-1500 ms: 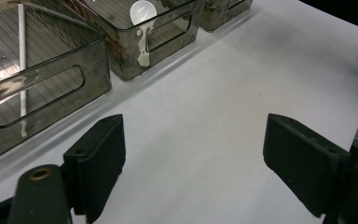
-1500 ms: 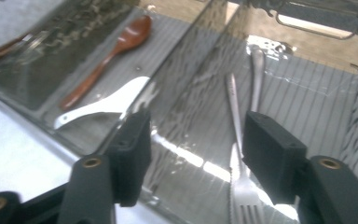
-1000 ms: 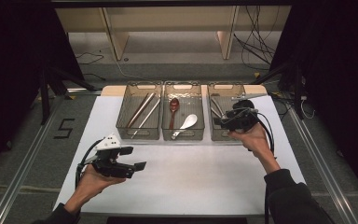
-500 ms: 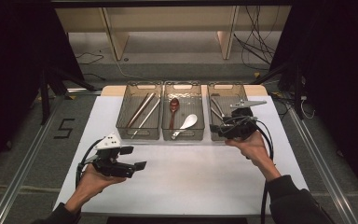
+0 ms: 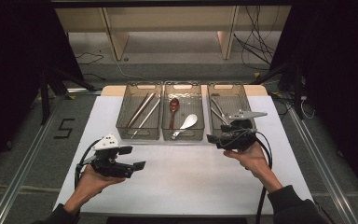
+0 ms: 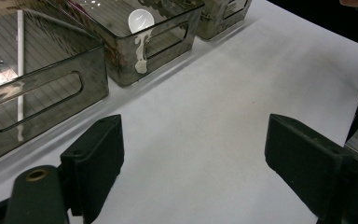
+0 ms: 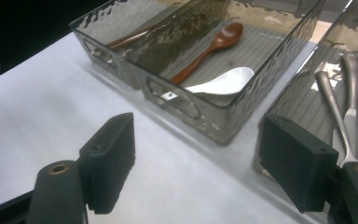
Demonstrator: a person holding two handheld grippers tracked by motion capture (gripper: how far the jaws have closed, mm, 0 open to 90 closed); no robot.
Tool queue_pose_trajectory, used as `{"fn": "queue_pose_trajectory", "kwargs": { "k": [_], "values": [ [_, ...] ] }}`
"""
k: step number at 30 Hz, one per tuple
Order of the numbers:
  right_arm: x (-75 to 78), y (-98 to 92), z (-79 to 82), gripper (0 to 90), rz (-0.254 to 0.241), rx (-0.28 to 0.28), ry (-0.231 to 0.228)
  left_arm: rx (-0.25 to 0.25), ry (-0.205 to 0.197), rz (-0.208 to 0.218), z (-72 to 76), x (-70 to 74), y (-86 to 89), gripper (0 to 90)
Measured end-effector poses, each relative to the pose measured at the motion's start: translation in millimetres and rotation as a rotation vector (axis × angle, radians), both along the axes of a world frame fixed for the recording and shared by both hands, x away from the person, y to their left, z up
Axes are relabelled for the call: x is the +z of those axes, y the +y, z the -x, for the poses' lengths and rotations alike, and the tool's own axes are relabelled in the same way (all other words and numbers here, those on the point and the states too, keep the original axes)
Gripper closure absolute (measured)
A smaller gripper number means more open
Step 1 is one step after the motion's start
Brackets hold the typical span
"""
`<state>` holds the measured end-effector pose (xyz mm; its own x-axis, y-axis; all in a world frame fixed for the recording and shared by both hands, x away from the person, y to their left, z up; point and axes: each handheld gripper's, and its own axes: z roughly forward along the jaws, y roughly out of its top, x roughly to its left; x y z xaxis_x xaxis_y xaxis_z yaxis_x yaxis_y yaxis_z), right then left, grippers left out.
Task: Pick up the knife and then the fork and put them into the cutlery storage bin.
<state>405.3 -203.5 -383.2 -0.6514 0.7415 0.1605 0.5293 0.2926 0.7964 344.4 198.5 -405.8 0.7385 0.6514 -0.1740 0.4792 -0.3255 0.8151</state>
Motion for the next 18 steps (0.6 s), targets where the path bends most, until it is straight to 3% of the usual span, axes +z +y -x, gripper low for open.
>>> {"fn": "queue_pose_trajectory", "kwargs": {
  "k": [8,18],
  "values": [
    [-2.4,1.3,19.8,26.1,-0.014,0.027,-0.028,0.002,0.003,0.024,0.3,0.3,2.0,18.8],
    [-11.9,-8.8,38.4,23.6,-0.030,0.012,-0.035,0.000,-0.004,0.041,1.2,1.1,2.0,18.5]
  ]
}}
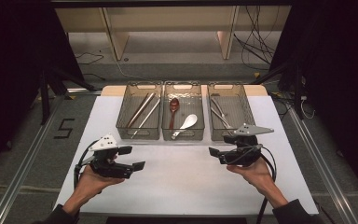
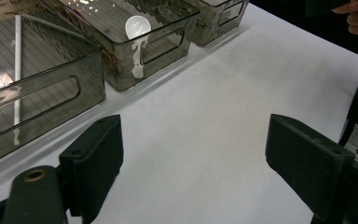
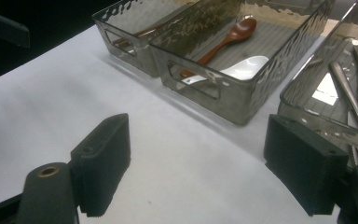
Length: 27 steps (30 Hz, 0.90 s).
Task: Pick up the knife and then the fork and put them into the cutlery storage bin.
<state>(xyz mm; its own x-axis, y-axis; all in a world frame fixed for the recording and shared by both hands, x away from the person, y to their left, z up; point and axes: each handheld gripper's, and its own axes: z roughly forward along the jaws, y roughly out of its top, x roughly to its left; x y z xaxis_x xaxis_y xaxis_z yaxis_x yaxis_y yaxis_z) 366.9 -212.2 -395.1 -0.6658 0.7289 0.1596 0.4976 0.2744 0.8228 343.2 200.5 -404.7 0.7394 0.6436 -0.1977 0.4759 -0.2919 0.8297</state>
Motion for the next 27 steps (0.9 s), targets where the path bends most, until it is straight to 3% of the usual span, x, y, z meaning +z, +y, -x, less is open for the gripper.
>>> {"fn": "queue_pose_trajectory", "kwargs": {
  "k": [8,20,27],
  "values": [
    [-7.6,-4.9,15.8,21.9,-0.001,-0.012,-0.006,-0.005,0.001,0.005,0.9,0.3,-0.7,18.5],
    [-10.1,-11.2,29.0,20.0,-0.003,-0.036,0.001,0.004,0.004,0.028,3.9,-0.8,1.9,18.1],
    [-11.9,-10.9,34.4,19.3,0.005,-0.029,0.006,0.002,-0.001,0.021,4.1,-1.5,1.0,17.7]
  ]
}}
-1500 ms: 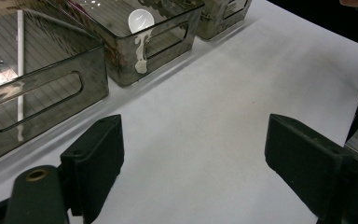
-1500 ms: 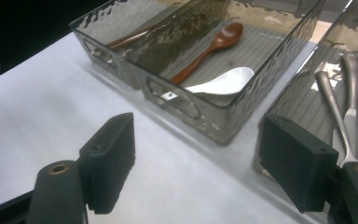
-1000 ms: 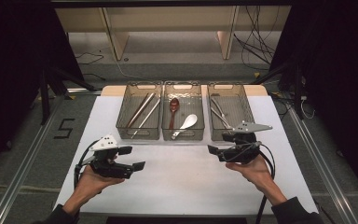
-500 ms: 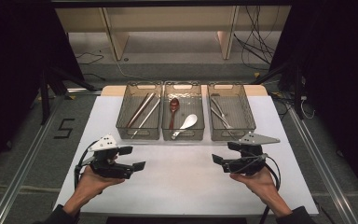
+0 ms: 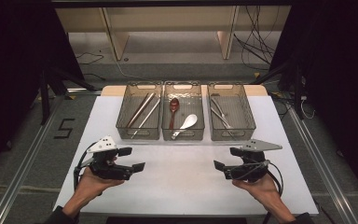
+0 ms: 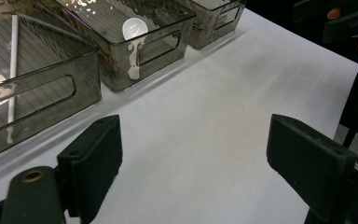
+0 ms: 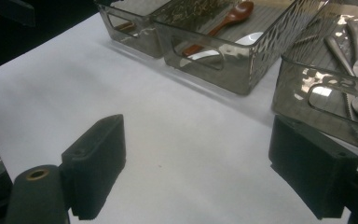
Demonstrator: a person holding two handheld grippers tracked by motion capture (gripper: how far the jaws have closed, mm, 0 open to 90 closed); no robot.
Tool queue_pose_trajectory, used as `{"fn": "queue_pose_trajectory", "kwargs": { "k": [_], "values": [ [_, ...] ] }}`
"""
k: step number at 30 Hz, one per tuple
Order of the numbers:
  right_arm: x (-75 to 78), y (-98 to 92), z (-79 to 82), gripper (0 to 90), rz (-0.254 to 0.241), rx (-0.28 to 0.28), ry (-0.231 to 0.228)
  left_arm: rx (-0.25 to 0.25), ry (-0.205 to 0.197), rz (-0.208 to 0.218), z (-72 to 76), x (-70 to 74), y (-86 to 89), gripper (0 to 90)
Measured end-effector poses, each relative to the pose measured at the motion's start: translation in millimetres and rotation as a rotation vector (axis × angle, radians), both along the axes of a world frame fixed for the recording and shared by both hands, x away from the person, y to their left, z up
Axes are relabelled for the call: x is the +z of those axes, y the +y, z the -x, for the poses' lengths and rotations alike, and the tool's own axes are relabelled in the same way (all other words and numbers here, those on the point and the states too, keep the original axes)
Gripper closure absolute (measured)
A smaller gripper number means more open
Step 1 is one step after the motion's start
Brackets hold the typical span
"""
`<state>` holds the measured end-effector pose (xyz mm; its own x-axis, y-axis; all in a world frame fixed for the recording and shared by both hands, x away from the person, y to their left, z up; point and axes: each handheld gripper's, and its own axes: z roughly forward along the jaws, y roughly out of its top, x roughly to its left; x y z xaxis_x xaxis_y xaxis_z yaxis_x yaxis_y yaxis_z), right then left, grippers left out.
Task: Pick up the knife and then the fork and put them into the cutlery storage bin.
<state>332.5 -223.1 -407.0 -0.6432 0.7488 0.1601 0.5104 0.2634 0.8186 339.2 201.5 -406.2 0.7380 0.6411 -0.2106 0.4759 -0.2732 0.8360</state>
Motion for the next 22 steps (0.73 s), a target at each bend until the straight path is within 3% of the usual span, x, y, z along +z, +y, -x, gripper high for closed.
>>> {"fn": "queue_pose_trajectory", "kwargs": {
  "k": [22],
  "values": [
    [-0.1,0.0,-1.1,19.2,0.003,0.001,-0.002,0.008,-0.002,0.001,-1.2,-0.1,0.6,17.4]
  ]
}}
